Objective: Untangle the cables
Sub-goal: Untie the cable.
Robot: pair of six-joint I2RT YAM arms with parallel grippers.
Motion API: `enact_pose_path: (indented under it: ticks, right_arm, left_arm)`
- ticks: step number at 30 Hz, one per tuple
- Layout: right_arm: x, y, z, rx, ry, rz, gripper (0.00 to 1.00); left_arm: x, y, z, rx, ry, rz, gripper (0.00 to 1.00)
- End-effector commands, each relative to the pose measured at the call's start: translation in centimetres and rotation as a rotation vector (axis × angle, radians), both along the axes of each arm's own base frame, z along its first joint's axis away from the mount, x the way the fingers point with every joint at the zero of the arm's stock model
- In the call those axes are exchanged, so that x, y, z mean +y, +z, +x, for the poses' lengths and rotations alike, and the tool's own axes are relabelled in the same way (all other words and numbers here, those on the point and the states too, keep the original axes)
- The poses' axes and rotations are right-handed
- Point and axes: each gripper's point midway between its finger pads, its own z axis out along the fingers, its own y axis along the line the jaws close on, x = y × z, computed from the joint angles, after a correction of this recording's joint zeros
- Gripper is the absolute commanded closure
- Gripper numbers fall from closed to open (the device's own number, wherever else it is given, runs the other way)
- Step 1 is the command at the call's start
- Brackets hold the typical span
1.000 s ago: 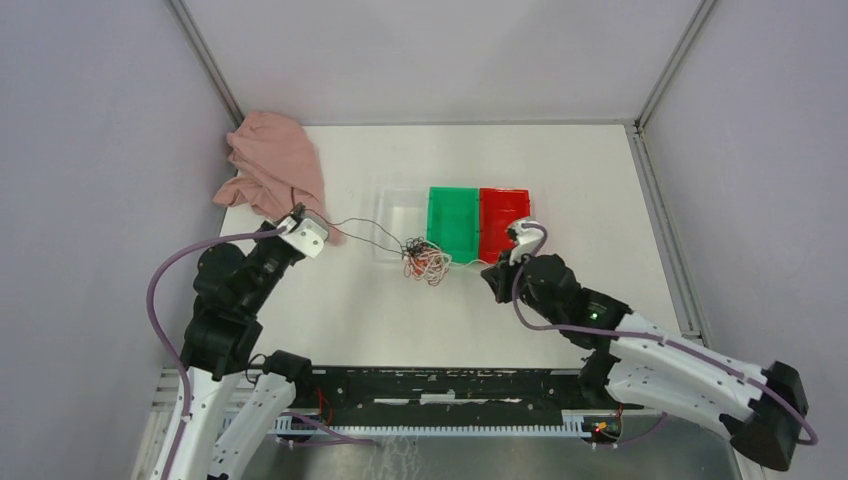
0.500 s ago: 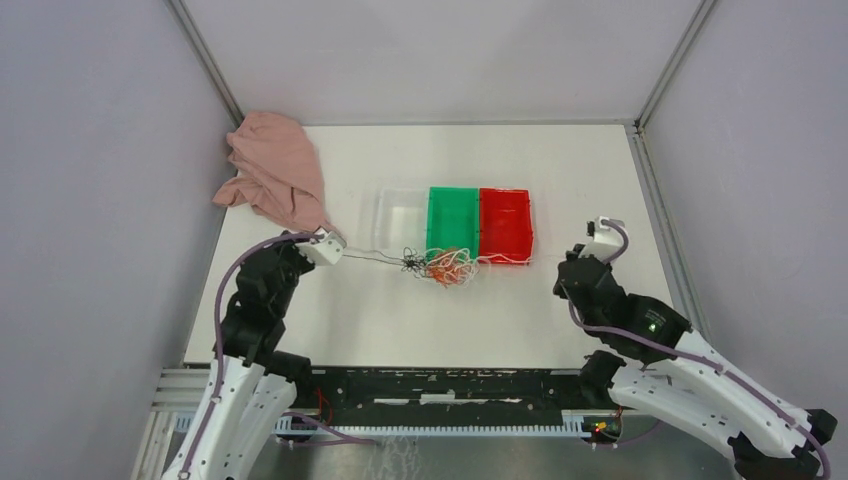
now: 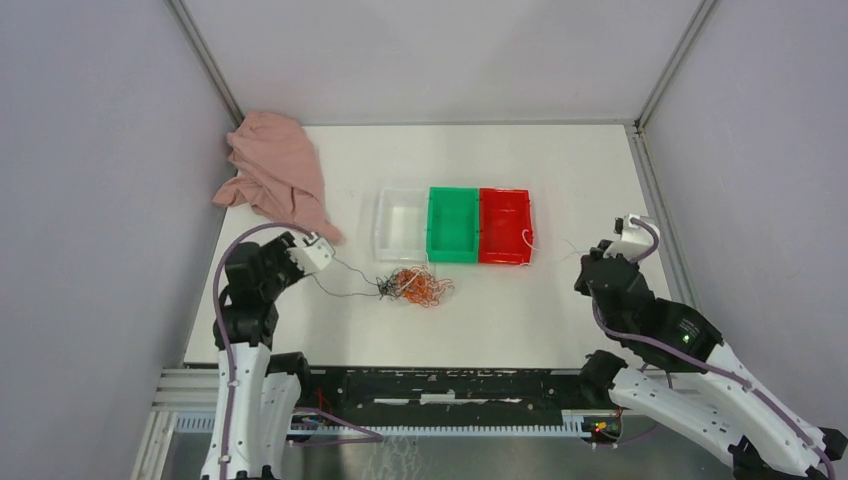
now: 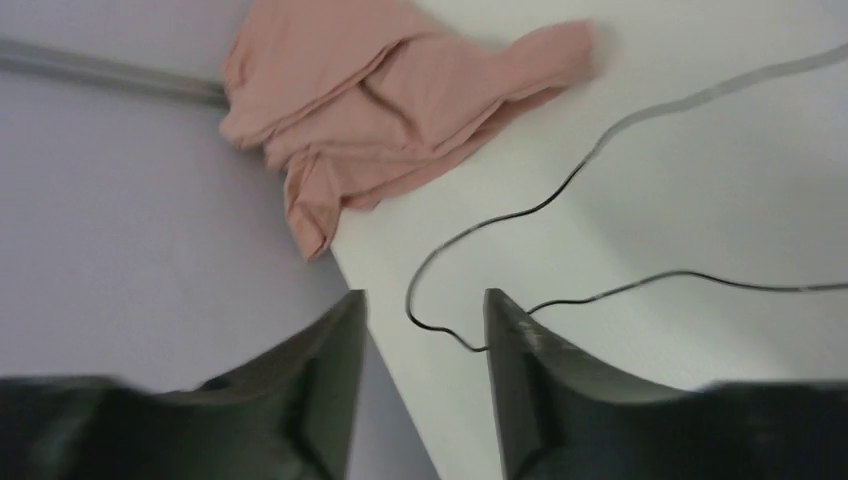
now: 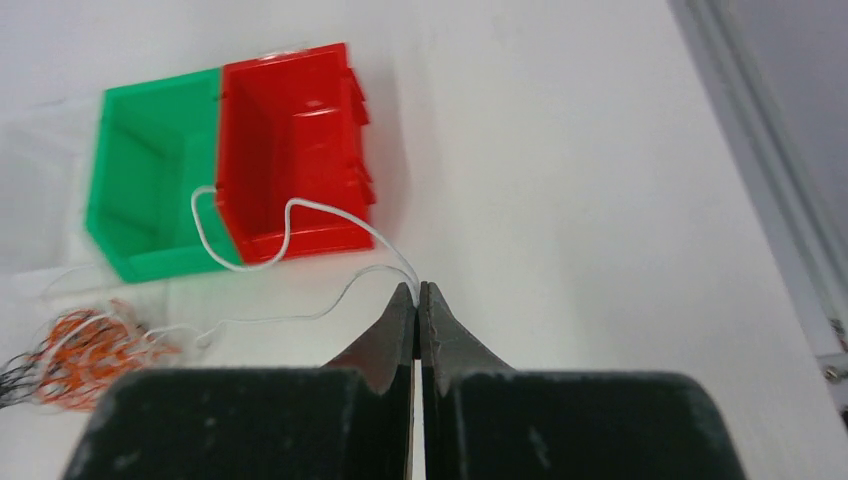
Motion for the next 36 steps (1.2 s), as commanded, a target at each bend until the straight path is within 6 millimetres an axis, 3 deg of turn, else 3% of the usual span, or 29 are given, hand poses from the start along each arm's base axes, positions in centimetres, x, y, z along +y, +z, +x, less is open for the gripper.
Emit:
enact_pose_path:
  ticks: [1,2,3,8,12,16,19,24,27,31,36]
  right_arm:
    - [5.9,5.4,1.3,-0.108,0.262,0.139,1.0]
    - [7.4,6.8,1.4,-0.125,0.33,0.177,1.0]
    - [9.0,7.8,1.3,-0.124,0.397,0.206,1.0]
    - [16.7,12.5,0.8,-0.095,0.701,0.334,1.0]
    - [22.1,15.7,0.1,-0.072,0.881,0.494,1.0]
    - [26.2,18.5,0.1,-0.053,0.988,0.657,1.0]
    - [29.0,20.3,0.7,-0.046,1.034,0.771,1.0]
    - [32.5,22.9,1.6,-0.057,1.064,0.926,1.0]
    - [34.3,22.9,1.8,-0.049,1.067,0.938,1.0]
    - [36.0,22.1,1.9,-0.047,1.055,0.914,1.0]
    - [36.7,20.2,2.5,-0.038,1.006,0.853,1.0]
  left_arm:
    - [-6.3,0.7,-2.4,0.075,-0.338,-0.116,0.2]
    - [-7.2,0.5,-3.0,0.097,-0.384,-0.142,0.05]
    - [-8.4,0.7,-3.6,0.108,-0.438,-0.177,0.0]
    - [-12.7,4.0,-6.8,0.155,-0.658,-0.327,0.01]
    - [-15.8,9.3,-8.4,0.141,-0.792,-0.511,0.0]
    - [-18.0,13.9,-10.2,0.127,-0.918,-0.66,0.01]
    - [-18.8,15.2,-11.1,0.132,-0.97,-0.727,0.02]
    - [-19.1,14.6,-10.9,0.151,-0.965,-0.803,0.03]
    - [-19.1,14.3,-10.0,0.168,-0.927,-0.868,0.05]
    - [-18.6,13.9,-6.2,0.173,-0.745,-1.032,0.06]
    - [-20.4,13.3,-5.3,0.236,-0.676,-1.15,0.07]
